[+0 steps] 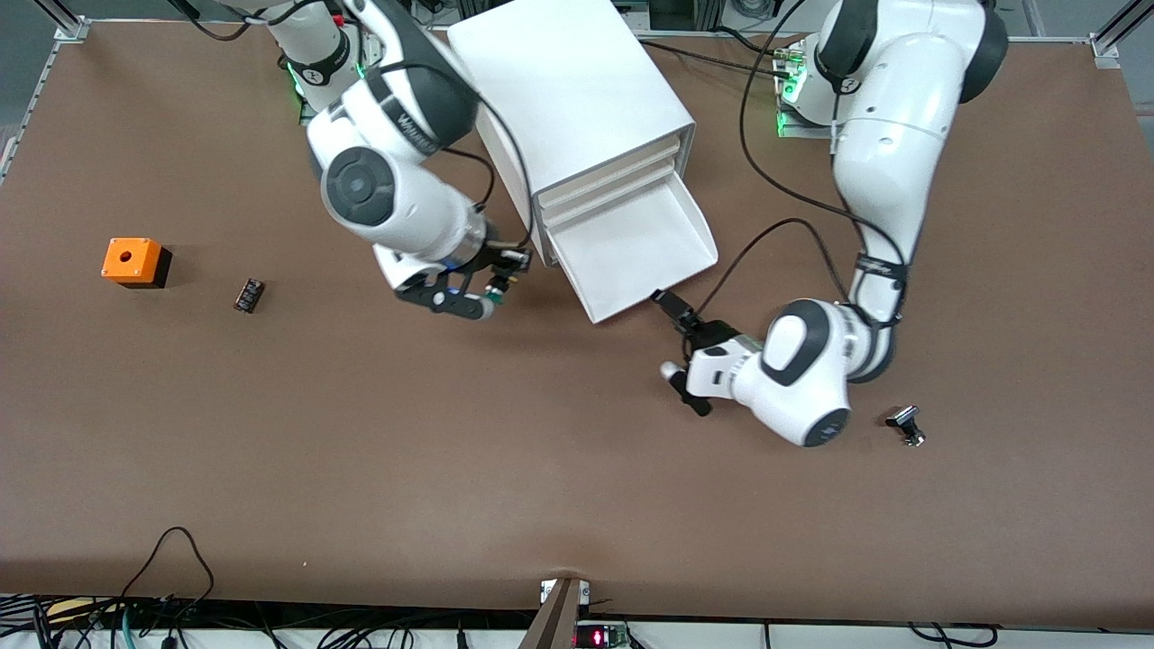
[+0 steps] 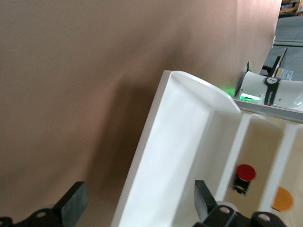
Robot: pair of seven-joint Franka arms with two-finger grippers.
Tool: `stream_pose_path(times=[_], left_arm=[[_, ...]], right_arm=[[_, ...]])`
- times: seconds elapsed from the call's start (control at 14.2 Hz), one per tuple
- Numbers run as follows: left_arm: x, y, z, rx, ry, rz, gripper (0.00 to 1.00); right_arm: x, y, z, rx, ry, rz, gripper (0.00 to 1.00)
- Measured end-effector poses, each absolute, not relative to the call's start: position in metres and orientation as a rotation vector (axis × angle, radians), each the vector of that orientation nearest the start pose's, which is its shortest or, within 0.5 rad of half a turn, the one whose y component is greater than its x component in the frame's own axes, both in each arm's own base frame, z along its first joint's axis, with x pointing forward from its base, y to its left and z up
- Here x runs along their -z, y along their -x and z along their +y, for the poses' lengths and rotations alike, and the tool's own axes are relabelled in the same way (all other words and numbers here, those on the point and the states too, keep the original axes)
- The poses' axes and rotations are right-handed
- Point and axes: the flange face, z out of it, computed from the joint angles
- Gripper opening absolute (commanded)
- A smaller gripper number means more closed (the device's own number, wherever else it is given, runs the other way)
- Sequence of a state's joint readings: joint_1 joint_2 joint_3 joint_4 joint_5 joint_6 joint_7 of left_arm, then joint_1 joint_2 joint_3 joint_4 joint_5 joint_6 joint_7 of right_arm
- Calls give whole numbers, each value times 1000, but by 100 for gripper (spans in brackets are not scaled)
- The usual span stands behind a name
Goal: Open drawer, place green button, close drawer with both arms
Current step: 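Lower the button into the drawer with the right gripper while the left gripper withdraws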
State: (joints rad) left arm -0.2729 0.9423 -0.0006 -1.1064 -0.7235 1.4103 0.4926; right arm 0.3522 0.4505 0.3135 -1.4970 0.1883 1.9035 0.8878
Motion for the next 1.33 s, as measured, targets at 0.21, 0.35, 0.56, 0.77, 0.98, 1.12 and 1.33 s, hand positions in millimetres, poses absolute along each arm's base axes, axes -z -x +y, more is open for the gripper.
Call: stream_pose_path(times=[0.21, 0.35, 0.56, 0.77, 0.98, 1.12, 1.33], left_arm=[[-276, -671, -210, 654, -2241, -684, 100], [-304, -677, -184, 677, -2345, -675, 100], [-354, -687, -143, 643, -2541, -617, 100], [-406, -689, -97, 580, -2700, -516, 100], [-424, -692, -54, 559, -2803, -332, 100], [-430, -694, -37, 544, -2892, -274, 100], [-456, -691, -30, 505, -2978, -218, 100]], right_arm=[[-421, -526, 443, -322, 2859, 501, 0], [-415, -512, 468, -305, 2848, 526, 0], [-392, -485, 511, -251, 2857, 572, 0], [-362, -454, 552, -186, 2868, 603, 0], [-337, -429, 581, -154, 2895, 629, 1], [-319, -416, 594, -143, 2923, 643, 4], [-297, -410, 602, -127, 2951, 637, 43]])
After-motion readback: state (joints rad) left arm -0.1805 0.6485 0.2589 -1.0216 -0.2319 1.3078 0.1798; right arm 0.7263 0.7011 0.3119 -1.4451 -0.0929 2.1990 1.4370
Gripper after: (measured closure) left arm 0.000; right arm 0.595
